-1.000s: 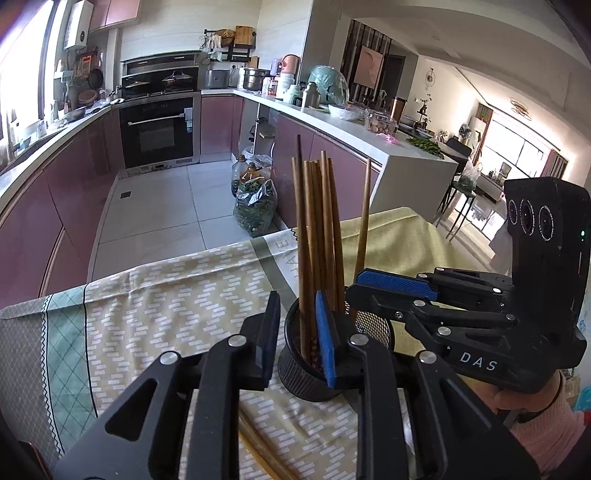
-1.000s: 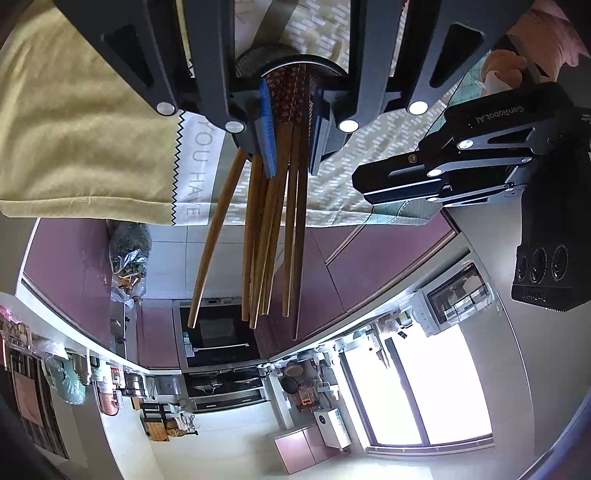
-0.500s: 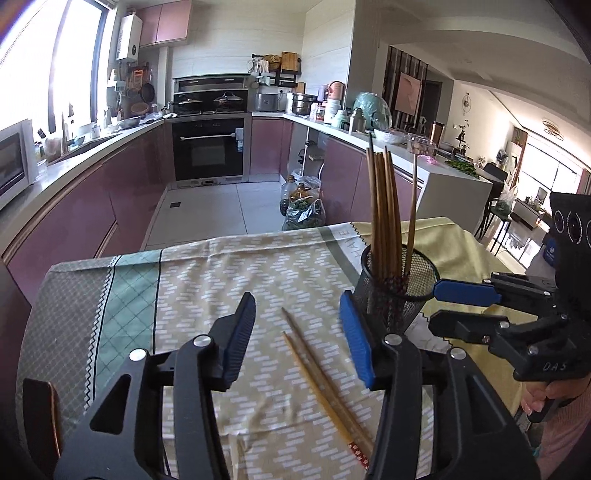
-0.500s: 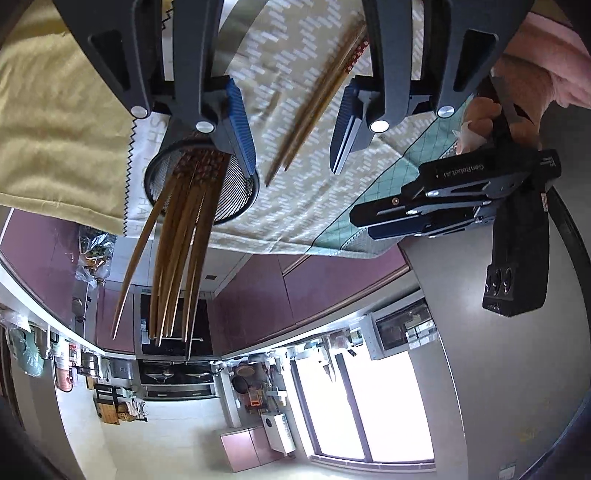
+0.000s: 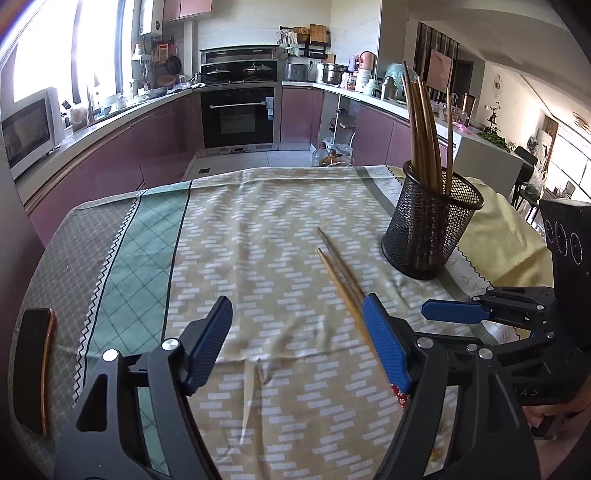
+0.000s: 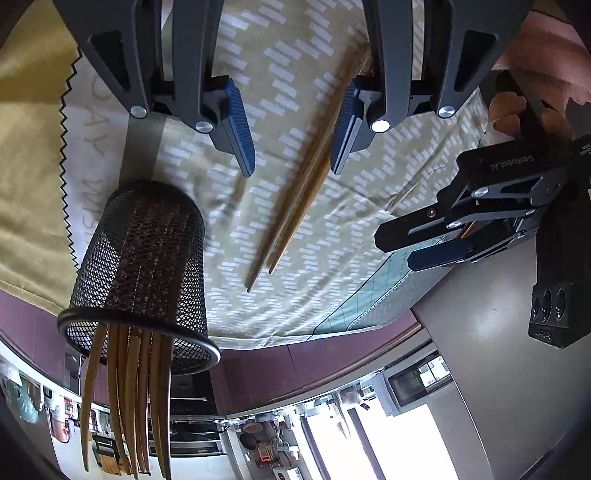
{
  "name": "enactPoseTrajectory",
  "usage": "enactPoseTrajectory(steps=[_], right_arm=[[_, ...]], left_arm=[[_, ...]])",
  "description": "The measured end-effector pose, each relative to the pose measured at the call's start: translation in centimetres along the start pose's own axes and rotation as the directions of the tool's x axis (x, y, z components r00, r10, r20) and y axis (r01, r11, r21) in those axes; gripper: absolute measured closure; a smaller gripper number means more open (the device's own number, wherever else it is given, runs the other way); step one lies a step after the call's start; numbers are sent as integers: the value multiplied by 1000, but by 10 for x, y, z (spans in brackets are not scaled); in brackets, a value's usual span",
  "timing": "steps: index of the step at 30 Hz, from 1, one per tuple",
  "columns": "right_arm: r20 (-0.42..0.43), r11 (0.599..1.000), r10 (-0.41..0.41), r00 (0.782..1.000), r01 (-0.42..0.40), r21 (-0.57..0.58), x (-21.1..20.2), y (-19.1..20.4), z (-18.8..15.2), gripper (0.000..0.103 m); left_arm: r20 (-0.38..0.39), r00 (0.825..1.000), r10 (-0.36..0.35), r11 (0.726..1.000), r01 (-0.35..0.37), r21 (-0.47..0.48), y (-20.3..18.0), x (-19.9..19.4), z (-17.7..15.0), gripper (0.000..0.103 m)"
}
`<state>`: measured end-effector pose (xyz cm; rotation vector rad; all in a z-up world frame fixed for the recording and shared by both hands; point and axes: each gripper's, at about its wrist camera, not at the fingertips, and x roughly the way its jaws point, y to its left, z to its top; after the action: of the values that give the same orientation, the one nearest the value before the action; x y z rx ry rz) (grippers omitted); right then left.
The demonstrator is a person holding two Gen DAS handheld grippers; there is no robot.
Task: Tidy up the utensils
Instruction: 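Move both open grippers over the last two chopsticks on the cloth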
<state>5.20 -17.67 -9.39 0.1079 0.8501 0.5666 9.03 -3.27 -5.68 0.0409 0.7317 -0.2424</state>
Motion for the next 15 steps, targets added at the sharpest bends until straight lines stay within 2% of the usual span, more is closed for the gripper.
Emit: enactPoseTrajectory(steps=[15], right_arm=[[-32, 999, -34, 999, 33, -30, 6, 8, -7, 61]], left_arm=[[-24, 1000, 15, 999, -15, -29, -1, 1, -9, 30]])
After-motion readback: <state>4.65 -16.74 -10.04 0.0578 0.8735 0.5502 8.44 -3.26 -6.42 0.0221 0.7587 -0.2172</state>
